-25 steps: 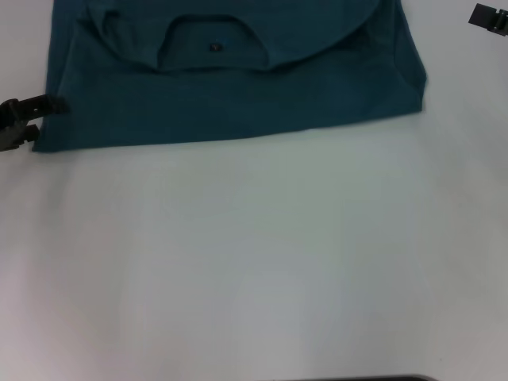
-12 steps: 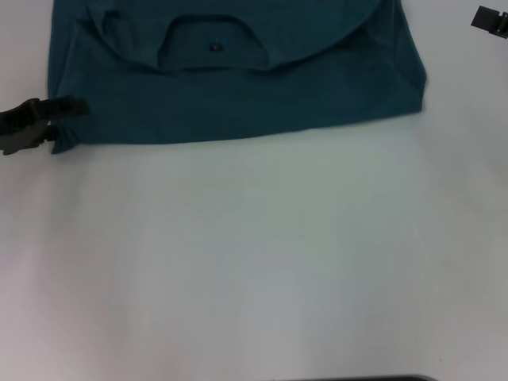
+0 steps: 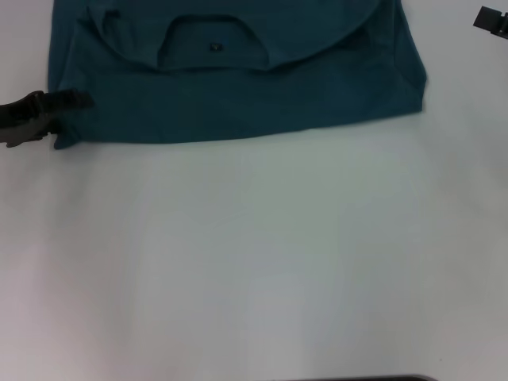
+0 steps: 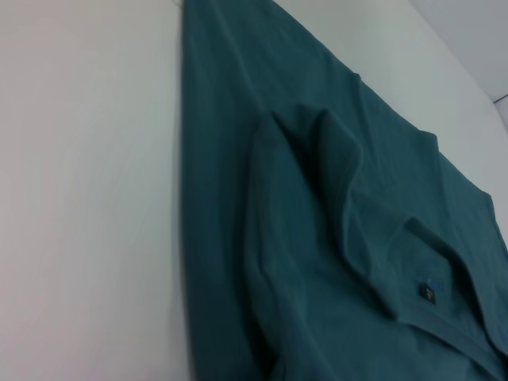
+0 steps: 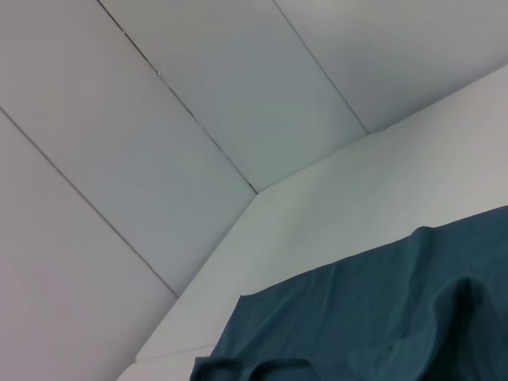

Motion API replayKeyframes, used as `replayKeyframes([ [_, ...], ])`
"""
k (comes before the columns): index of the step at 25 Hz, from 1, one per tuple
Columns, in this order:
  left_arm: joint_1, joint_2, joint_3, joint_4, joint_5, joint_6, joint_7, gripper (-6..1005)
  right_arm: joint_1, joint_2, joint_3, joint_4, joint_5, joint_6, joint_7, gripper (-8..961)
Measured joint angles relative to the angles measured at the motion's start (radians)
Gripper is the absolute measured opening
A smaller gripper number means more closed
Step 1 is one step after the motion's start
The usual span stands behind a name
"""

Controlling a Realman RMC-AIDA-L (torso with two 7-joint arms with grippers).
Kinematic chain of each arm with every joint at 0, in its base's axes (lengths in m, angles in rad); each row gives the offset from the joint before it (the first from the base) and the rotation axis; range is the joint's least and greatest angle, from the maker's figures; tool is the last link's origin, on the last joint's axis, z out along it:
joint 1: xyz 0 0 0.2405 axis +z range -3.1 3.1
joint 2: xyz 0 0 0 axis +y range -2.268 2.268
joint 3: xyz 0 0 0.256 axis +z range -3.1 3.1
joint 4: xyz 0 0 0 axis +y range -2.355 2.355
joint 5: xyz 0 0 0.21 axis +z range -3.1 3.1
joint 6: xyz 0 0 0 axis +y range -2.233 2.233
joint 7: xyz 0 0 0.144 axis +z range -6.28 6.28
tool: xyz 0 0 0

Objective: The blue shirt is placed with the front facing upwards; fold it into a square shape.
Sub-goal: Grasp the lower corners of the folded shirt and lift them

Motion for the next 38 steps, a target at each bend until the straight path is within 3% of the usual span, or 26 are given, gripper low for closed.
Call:
replayKeyframes([
  [13,-0.027,-0.001,0.135,-0.039,0.044,-0.02,-0.111,849,0.0,-0.003,0.022,-0.001,0.0,-0.019,-0.001,915],
  [17,-0.024,-0.02,0.14,-0.094,0.059,-0.01,-0.128,801,0.0,-0.004,0.03,-0.001,0.0,-0.03,-0.001,915],
  [28,-0.019,-0.022,0.131,-0.108,0.06,-0.002,-0.131,326,-0.004,-0.001,0.038,0.001,-0.001,-0.032,-0.001,915],
  [31,-0.016,-0.022,0.131,-0.117,0.058,0.003,-0.131,271,-0.007,-0.003,0.033,0.001,-0.007,-0.032,0.003,915],
  [35,-0.012,-0.017,0.13,-0.133,0.053,0.024,-0.13,198,-0.01,-0.026,0.025,-0.008,-0.055,-0.032,0.051,915],
  [38,-0.008,-0.017,0.129,-0.152,0.053,0.04,-0.13,143,0.0,-0.07,0.022,-0.02,-0.144,-0.04,0.139,915],
])
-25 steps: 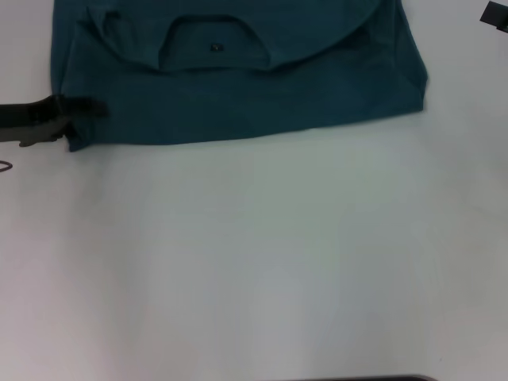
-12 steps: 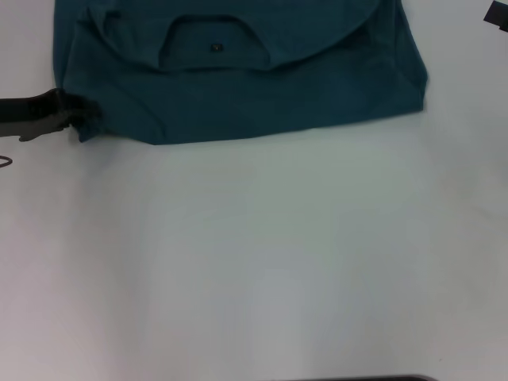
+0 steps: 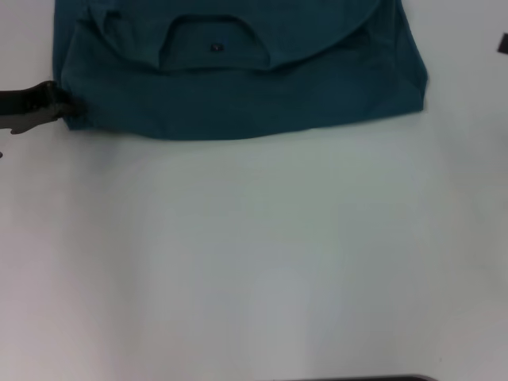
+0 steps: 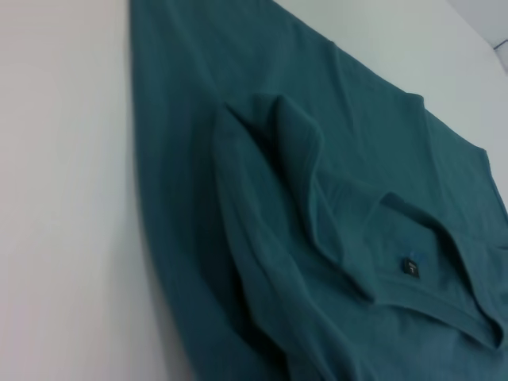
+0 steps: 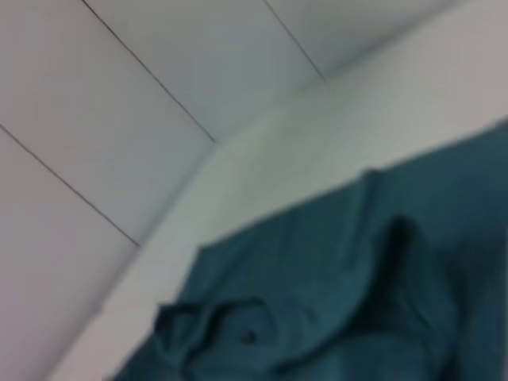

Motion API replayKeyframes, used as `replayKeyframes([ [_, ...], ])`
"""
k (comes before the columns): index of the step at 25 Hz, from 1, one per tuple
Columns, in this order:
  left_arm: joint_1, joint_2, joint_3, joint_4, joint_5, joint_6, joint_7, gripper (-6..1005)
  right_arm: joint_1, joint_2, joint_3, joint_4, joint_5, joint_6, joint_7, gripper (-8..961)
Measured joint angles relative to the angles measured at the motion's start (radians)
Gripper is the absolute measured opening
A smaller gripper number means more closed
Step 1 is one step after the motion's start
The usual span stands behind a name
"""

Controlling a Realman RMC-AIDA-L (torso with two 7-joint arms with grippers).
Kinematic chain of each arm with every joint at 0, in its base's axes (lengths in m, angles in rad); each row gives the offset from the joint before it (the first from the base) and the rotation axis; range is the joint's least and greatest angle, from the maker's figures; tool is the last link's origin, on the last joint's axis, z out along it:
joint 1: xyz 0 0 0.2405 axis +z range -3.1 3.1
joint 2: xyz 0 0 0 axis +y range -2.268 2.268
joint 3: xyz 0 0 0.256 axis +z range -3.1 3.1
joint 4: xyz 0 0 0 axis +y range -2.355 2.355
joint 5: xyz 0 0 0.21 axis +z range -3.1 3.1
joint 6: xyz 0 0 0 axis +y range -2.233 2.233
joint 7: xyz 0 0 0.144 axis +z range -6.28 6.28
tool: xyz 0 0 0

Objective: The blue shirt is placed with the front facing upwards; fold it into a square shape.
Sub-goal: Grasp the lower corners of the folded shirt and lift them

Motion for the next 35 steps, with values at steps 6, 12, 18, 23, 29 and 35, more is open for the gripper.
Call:
replayKeyframes([
  [6,-0.003,0.003,0.002,-0.004,0.007,0.008,0.0,35,0.014,-0.053,0.007,-0.065,-0.102,-0.016,0.13,916],
  [12,0.009,0.013,0.0,-0.023,0.008,0.038,-0.006,34,0.02,-0.053,0.0,-0.095,-0.133,-0.033,0.165,911],
  [18,0.007,0.015,0.006,-0.044,0.009,0.071,-0.014,32,0.097,-0.073,-0.006,-0.104,-0.282,-0.074,0.265,905],
  [23,0.003,0.012,0.012,-0.075,0.009,0.102,-0.008,33,0.215,-0.063,-0.032,-0.109,-0.449,-0.07,0.336,900],
  [29,0.002,0.013,0.015,-0.092,0.01,0.116,-0.006,33,0.279,-0.047,-0.059,-0.102,-0.471,0.0,0.403,894],
  [35,-0.008,0.008,0.028,-0.093,0.01,0.117,-0.005,34,0.291,-0.038,-0.126,-0.092,-0.473,0.041,0.484,888],
])
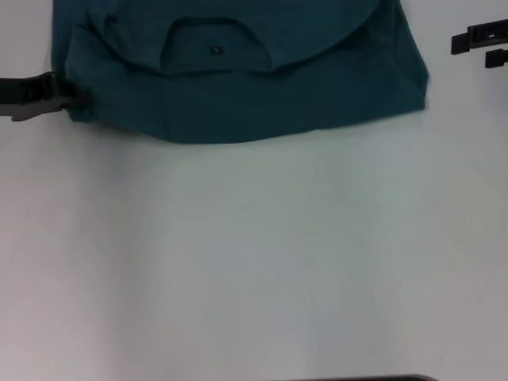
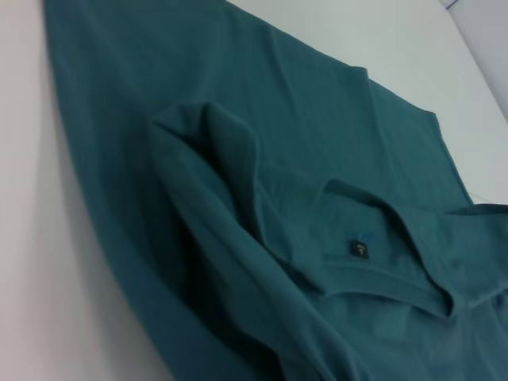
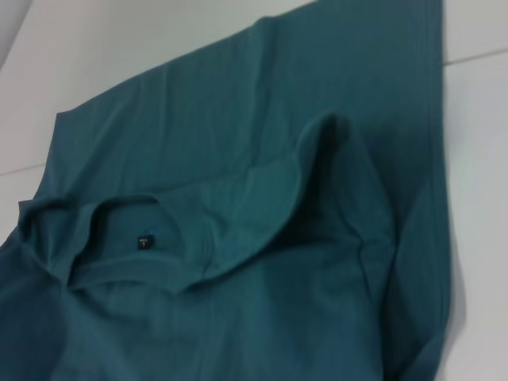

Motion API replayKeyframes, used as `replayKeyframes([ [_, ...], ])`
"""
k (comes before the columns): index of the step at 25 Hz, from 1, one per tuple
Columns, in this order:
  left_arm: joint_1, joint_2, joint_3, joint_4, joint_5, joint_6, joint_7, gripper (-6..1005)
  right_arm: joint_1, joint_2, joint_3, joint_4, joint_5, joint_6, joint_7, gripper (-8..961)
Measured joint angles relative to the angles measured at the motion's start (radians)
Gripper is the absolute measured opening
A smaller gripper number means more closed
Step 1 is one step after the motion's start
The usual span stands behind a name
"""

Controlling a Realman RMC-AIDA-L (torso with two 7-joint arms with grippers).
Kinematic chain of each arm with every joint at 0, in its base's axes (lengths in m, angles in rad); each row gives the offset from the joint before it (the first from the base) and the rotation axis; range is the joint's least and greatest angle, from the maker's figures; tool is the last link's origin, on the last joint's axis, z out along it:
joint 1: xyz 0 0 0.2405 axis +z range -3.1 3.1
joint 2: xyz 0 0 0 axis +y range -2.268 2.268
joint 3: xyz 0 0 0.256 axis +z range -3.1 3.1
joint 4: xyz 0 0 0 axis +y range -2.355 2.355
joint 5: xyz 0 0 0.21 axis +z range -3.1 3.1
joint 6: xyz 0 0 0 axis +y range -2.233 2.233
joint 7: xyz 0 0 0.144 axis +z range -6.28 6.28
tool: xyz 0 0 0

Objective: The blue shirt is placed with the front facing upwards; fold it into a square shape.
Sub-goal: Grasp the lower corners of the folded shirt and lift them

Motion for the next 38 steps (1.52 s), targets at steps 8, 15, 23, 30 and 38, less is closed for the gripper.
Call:
replayKeyframes([
  [8,-0.013,-0.001,0.009,-0.002,0.0,0.0,-0.003,33,0.009,0.009,-0.093,0.035,-0.072,0.074,0.091,880],
  [15,-0.015,-0.001,0.009,-0.002,0.0,0.002,0.0,33,0.02,0.028,-0.105,0.086,-0.057,0.139,0.072,873],
  [23,-0.015,-0.002,0.009,-0.004,0.0,0.002,0.001,33,0.061,0.048,-0.107,0.214,-0.056,0.243,0.018,865],
  [30,-0.015,-0.003,0.009,-0.004,0.0,0.003,0.001,33,0.063,0.067,-0.106,0.222,-0.053,0.312,0.0,858],
  [38,-0.013,-0.003,0.009,-0.004,0.0,0.012,0.001,34,0.074,0.082,-0.11,0.232,-0.041,0.331,-0.014,850],
])
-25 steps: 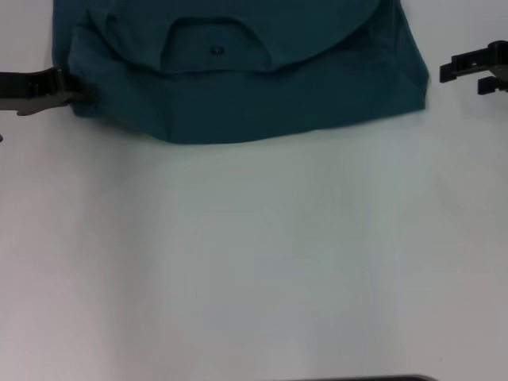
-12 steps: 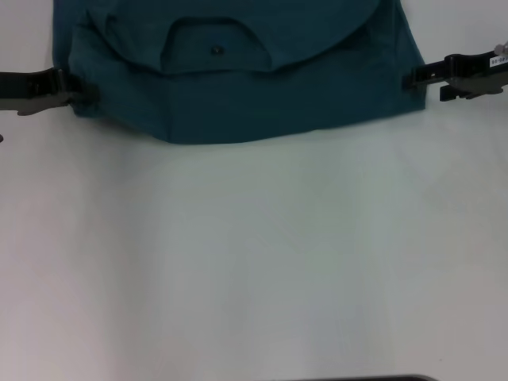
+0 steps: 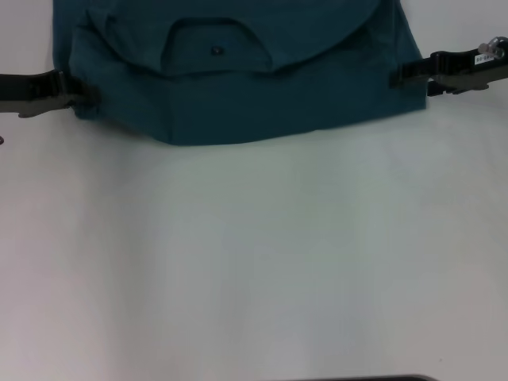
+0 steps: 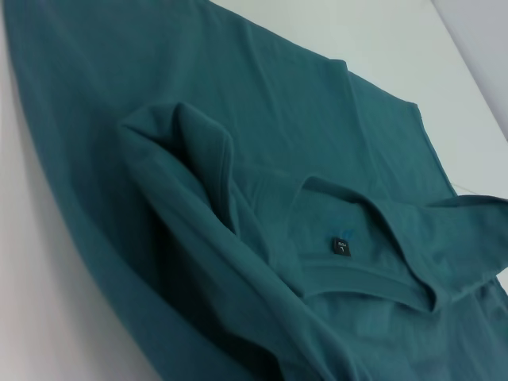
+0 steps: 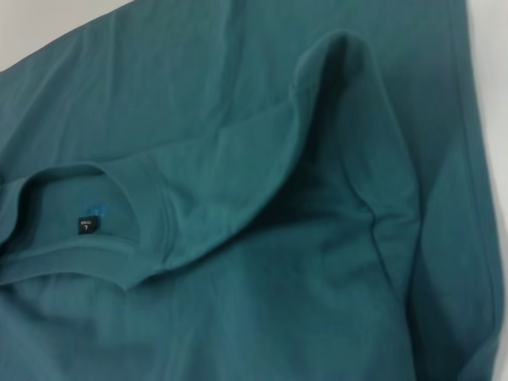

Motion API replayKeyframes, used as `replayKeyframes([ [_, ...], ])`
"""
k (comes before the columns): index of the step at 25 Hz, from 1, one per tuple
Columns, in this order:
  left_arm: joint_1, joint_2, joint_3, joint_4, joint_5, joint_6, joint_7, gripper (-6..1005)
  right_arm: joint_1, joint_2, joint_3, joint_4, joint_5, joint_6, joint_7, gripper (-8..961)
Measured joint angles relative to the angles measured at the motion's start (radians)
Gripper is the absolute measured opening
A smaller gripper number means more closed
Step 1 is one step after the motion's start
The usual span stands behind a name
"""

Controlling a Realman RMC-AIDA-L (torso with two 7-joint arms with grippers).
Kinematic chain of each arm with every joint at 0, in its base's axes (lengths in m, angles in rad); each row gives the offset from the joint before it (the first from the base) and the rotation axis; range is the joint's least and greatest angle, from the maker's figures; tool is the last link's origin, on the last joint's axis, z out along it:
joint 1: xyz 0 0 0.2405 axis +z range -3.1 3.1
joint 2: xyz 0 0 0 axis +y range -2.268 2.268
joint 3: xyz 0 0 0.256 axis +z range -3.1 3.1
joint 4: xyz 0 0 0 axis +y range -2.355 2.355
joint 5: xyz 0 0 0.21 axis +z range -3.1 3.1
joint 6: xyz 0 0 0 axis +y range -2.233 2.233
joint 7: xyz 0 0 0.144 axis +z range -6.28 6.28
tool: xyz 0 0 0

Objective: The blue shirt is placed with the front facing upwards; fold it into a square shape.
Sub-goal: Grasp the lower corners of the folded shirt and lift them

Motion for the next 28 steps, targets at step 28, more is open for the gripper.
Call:
replayKeyframes([
  [28,-0.001,-0.008,0.0,-0.011,-0.001,0.011,0.0,32,0.026,0.043,-0.027,0.043,-0.003,0.071,-0.027,822],
])
